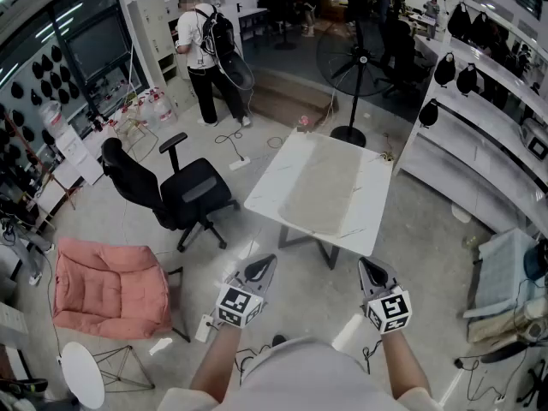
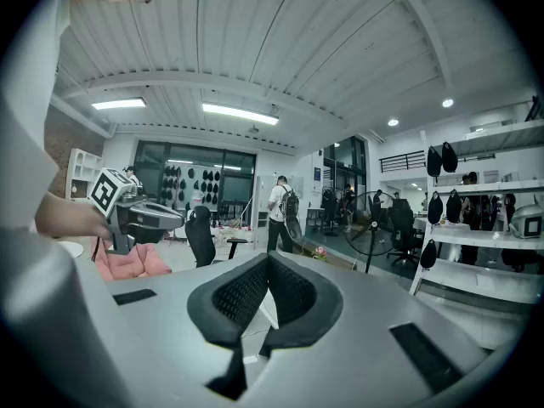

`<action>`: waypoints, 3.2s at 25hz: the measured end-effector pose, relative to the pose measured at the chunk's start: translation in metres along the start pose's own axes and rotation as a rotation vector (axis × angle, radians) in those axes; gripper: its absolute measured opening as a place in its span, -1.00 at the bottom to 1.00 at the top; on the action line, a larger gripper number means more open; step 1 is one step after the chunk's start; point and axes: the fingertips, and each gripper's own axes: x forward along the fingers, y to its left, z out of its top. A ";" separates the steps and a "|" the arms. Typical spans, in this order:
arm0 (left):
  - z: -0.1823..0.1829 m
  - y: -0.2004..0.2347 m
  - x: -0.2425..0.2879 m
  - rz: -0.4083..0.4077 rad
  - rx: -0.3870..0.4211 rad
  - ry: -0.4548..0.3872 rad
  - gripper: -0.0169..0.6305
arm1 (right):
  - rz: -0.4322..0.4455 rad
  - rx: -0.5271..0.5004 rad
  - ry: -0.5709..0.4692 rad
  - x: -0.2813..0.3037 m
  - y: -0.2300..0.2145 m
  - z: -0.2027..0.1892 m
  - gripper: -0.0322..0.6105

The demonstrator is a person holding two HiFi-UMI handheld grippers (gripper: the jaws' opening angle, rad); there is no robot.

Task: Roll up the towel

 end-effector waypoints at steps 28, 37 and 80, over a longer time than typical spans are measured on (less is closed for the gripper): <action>0.005 0.007 -0.012 -0.031 -0.028 -0.041 -0.77 | -0.036 0.031 -0.027 0.002 0.015 0.010 -0.69; -0.004 0.019 -0.025 -0.067 -0.050 -0.036 -0.55 | -0.047 0.037 -0.010 0.007 0.032 0.010 -0.52; -0.044 0.100 0.165 -0.096 -0.045 0.129 -0.51 | 0.025 0.135 0.114 0.177 -0.101 -0.066 -0.53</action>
